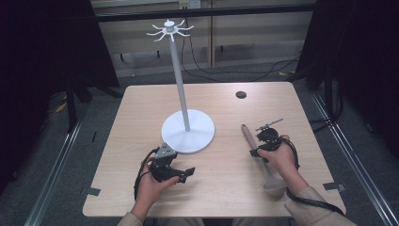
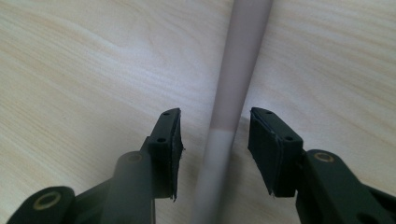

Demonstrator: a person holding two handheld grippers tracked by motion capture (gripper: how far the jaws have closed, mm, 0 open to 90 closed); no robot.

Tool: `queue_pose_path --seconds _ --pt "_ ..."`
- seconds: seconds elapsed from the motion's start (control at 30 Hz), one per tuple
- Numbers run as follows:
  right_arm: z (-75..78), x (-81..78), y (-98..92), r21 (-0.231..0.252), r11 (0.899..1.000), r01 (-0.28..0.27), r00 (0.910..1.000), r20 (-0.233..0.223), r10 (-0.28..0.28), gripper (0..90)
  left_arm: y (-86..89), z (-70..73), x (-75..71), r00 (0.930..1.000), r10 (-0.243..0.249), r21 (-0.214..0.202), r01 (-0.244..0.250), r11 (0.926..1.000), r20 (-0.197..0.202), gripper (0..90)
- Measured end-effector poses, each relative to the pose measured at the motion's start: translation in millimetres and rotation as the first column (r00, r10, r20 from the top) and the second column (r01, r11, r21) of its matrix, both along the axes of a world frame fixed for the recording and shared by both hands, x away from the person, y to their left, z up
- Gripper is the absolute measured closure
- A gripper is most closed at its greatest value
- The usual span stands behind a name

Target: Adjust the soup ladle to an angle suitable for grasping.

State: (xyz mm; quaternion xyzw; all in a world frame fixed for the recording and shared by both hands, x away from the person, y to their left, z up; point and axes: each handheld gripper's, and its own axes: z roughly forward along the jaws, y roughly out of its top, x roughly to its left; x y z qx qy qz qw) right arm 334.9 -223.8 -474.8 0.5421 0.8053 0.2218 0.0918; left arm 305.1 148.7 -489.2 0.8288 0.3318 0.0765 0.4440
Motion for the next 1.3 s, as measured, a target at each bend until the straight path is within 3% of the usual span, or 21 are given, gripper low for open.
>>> queue_pose_path --seconds 0.27,0.47,0.57,0.67,0.77,0.93,1.03,1.3 --pt "-3.3 1.5 0.1 -0.013 1.000 0.001 0.9996 -0.027 -0.001 59.1 0.6 -1.0 0.9 1.0000 -0.001 0.004 0.001 1.0000 0.000 4.9" --pt "-4.2 1.6 0.6 -0.038 0.999 0.010 0.9999 -0.010 -0.010 70.1 0.3 -1.6 0.8 1.0000 0.000 0.007 0.000 1.0000 -0.003 4.9" --pt "-3.9 2.3 1.5 -0.039 0.999 0.024 0.9996 -0.015 -0.025 71.5 -0.7 -1.9 0.8 1.0000 -0.001 0.004 0.001 1.0000 -0.004 4.9" --pt "-3.1 2.6 1.6 -0.022 0.996 0.082 0.9960 -0.034 -0.083 73.5 -1.0 -2.2 0.7 1.0000 -0.002 0.006 0.002 1.0000 -0.003 4.9" --pt "-3.4 3.2 -0.7 -0.007 0.996 0.089 0.9953 -0.036 -0.090 74.3 -0.7 -1.9 0.8 1.0000 -0.002 0.006 0.002 1.0000 -0.003 4.9" --pt "-4.9 3.3 -4.0 0.058 0.991 0.124 0.9919 -0.037 -0.122 77.1 -0.9 -3.1 1.6 1.0000 -0.004 0.009 0.004 1.0000 -0.005 4.9" --pt "-3.2 3.4 -5.1 0.059 0.990 0.126 0.9920 -0.011 -0.126 77.1 -1.2 -2.8 1.7 1.0000 -0.005 0.007 0.005 1.0000 -0.004 4.9" --pt "10.9 0.8 -10.0 0.122 0.985 0.119 0.9895 0.067 -0.128 77.2 -2.2 -4.3 2.0 1.0000 -0.003 0.017 0.003 0.9999 -0.007 4.9"
